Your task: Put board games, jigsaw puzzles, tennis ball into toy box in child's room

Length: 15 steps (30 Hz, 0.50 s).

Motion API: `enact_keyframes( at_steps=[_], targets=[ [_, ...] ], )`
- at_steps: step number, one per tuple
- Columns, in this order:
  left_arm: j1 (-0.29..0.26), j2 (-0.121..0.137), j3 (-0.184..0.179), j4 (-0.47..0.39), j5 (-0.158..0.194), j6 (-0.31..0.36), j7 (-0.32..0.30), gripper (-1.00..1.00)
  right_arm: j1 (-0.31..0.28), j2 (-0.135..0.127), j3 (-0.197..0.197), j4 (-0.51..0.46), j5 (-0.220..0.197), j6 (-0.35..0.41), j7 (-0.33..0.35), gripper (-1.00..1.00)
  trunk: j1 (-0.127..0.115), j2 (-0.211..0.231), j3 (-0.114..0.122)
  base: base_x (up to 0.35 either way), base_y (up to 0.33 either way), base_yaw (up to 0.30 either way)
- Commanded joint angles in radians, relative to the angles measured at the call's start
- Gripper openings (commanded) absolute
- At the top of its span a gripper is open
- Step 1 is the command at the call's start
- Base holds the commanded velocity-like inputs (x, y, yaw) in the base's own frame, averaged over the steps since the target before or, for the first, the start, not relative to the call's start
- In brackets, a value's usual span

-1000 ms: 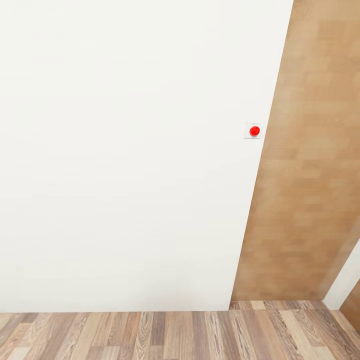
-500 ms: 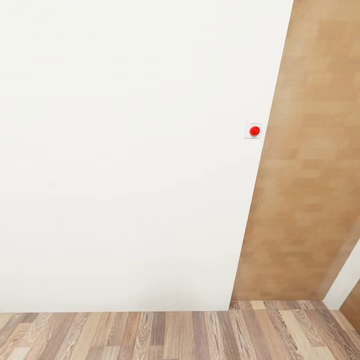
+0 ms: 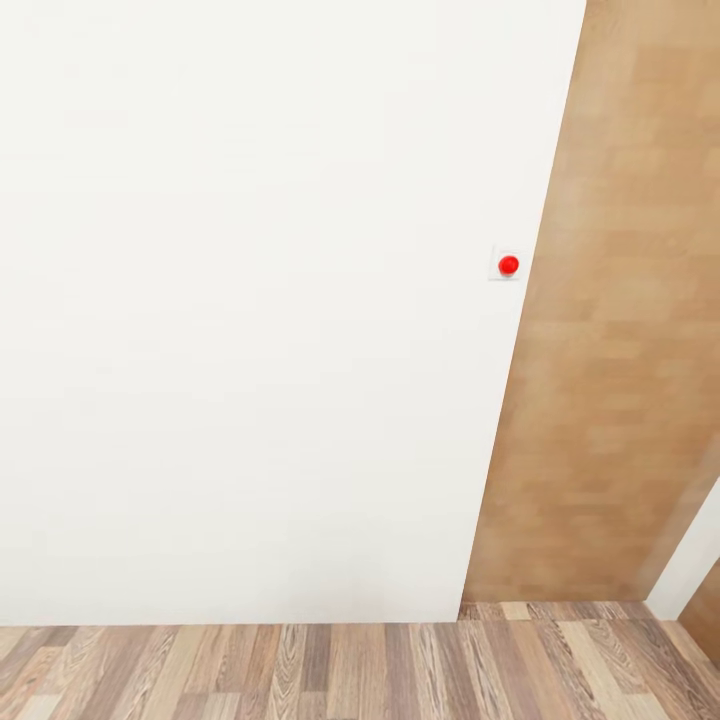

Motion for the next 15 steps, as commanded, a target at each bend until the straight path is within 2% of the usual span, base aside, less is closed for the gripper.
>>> enact_keyframes(
  at_steps=[1, 15],
  targets=[
    [0.000, 0.000, 0.001, 0.000, 0.001, -0.003, 0.000, 1.00, 0.000, 0.000, -0.001, 0.000, -0.001, -0.003, 0.001, 1.00, -0.004, 0.007, 0.002, 0.000, 0.000, 0.000],
    [0.000, 0.000, 0.002, -0.002, -0.002, -0.004, 0.017, 1.00, 0.000, -0.002, -0.002, 0.000, -0.002, -0.002, -0.008, 1.00, -0.058, 0.105, 0.046, 0.000, 0.000, 0.000]
  ],
)
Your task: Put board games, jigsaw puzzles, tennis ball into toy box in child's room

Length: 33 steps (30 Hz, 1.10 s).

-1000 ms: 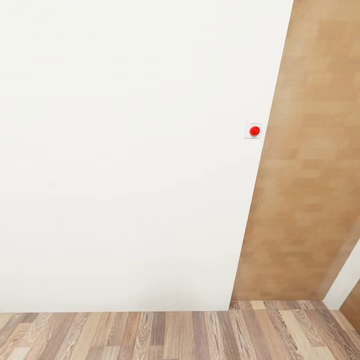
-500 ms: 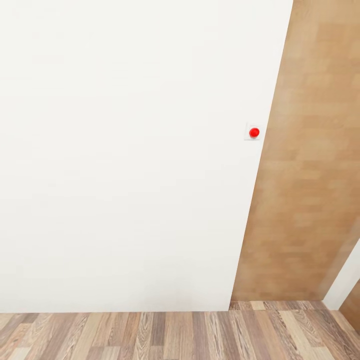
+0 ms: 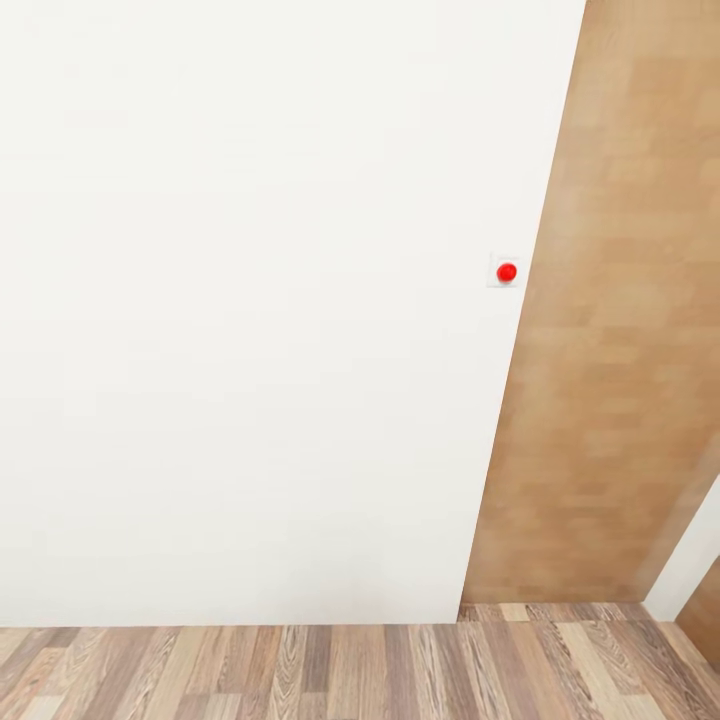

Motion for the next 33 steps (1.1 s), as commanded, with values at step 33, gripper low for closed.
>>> enact_keyframes(
  at_steps=[33],
  targets=[
    [0.000, -0.003, -0.007, -0.111, -0.007, -0.043, 0.150, 1.00, 0.000, -0.004, 0.000, -0.015, -0.003, -0.003, -0.001, 1.00, -0.126, 0.230, 0.103, 0.000, 0.000, 0.000]
  ],
)
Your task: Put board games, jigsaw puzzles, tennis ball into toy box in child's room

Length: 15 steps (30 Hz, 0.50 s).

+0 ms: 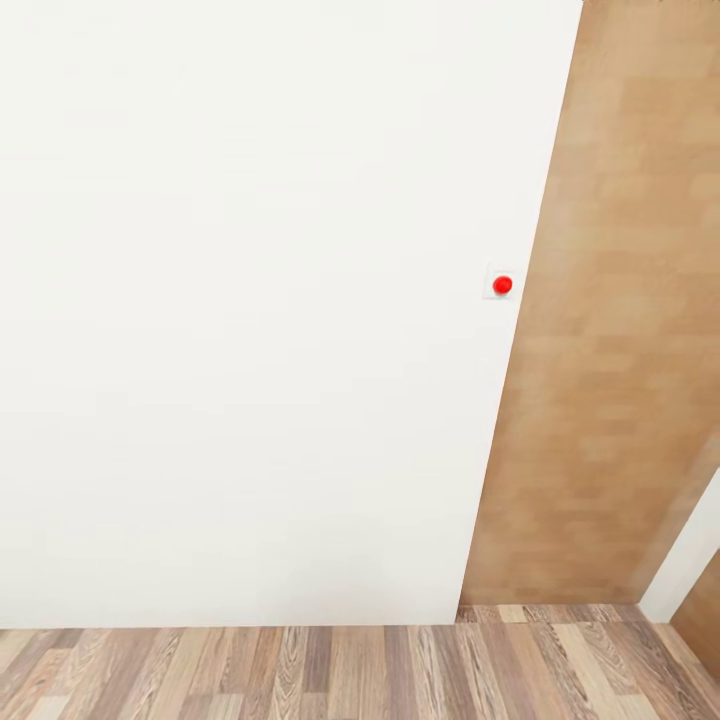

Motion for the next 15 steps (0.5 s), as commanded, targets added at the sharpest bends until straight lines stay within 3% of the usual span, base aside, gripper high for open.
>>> enact_keyframes(
  at_steps=[1, 11, 13, 15],
  targets=[
    [0.000, 0.000, -0.001, -0.008, 0.000, 0.002, 0.003, 1.00, 0.000, -0.001, -0.001, -0.008, -0.003, -0.002, 0.000, 1.00, -0.004, 0.006, 0.002, 0.000, 0.000, 0.000],
    [-0.006, 0.012, -0.006, -0.090, -0.004, 0.143, -0.001, 1.00, 0.000, 0.008, -0.004, -0.128, -0.041, 0.014, 0.003, 1.00, -0.042, 0.076, 0.033, 0.000, 0.000, 0.000],
    [-0.011, 0.029, -0.006, -0.103, -0.003, 0.158, -0.004, 1.00, 0.000, 0.012, -0.005, -0.144, -0.051, 0.016, 0.003, 1.00, -0.050, 0.090, 0.039, 0.000, 0.000, 0.000],
    [-0.043, 0.063, -0.004, -0.113, -0.001, 0.183, -0.007, 1.00, -0.003, 0.015, -0.005, -0.162, -0.063, 0.020, 0.002, 1.00, -0.057, 0.104, 0.046, 0.000, 0.000, 0.000]
  ],
)
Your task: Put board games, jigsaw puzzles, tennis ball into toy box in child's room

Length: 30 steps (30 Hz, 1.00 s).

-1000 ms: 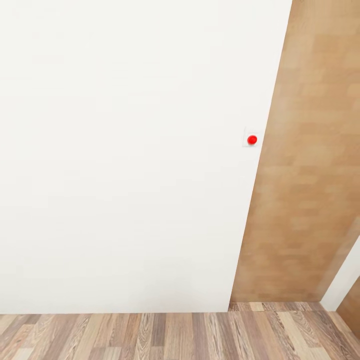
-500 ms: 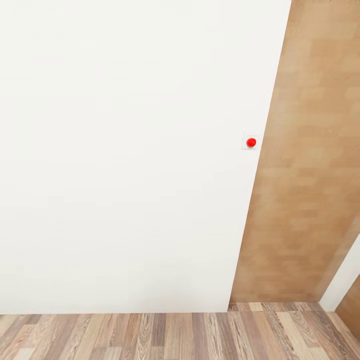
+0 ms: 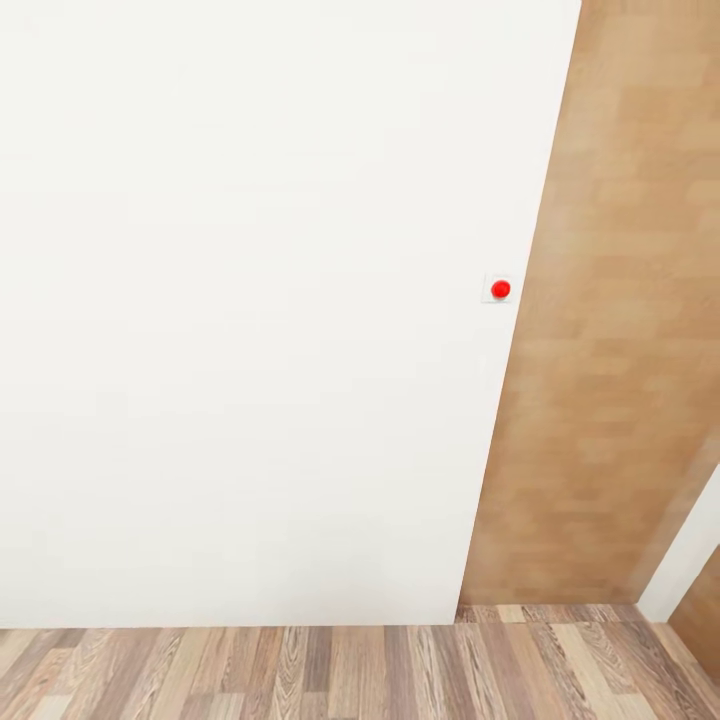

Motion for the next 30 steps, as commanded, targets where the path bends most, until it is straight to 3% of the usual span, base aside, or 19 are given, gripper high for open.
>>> enact_keyframes(
  at_steps=[1, 3, 6, 13, 20, 26, 30],
  targets=[
    [-0.012, 0.008, 0.000, -0.004, 0.002, 0.016, 0.002, 1.00, -0.002, 0.000, -0.001, -0.006, -0.010, 0.002, 0.000, 1.00, -0.004, 0.005, 0.001, 0.000, 0.000, 0.000],
    [-0.065, 0.031, 0.001, -0.007, 0.005, 0.069, 0.000, 1.00, -0.029, -0.007, -0.001, -0.029, -0.017, 0.048, 0.002, 1.00, -0.011, 0.019, 0.007, 0.000, 0.000, 0.000],
    [-0.122, 0.042, 0.001, -0.008, 0.006, 0.110, 0.000, 1.00, -0.071, -0.015, -0.003, -0.052, -0.020, 0.123, 0.003, 1.00, -0.023, 0.040, 0.017, 0.000, 0.000, 0.000],
    [-0.223, 0.052, 0.002, -0.010, 0.006, 0.135, -0.006, 1.00, -0.169, -0.023, -0.014, -0.069, -0.022, 0.210, -0.001, 1.00, -0.042, 0.075, 0.032, 0.000, 0.000, 0.000],
    [-0.264, 0.052, 0.002, -0.013, 0.006, 0.119, -0.008, 1.00, -0.233, -0.013, -0.023, -0.072, -0.024, 0.221, -0.003, 1.00, -0.042, 0.075, 0.032, 0.000, 0.000, 0.000],
    [-0.270, 0.047, -0.001, -0.007, 0.005, 0.036, -0.007, 1.00, -0.240, -0.010, -0.024, -0.067, -0.022, 0.222, -0.004, 1.00, -0.042, 0.075, 0.032, 0.000, 0.000, 0.000],
    [-0.271, 0.042, 0.008, -0.015, 0.010, 0.021, -0.007, 1.00, -0.241, -0.011, -0.024, -0.063, -0.022, 0.222, -0.004, 1.00, -0.042, 0.075, 0.032, 0.000, 0.000, 0.000]
  ],
)
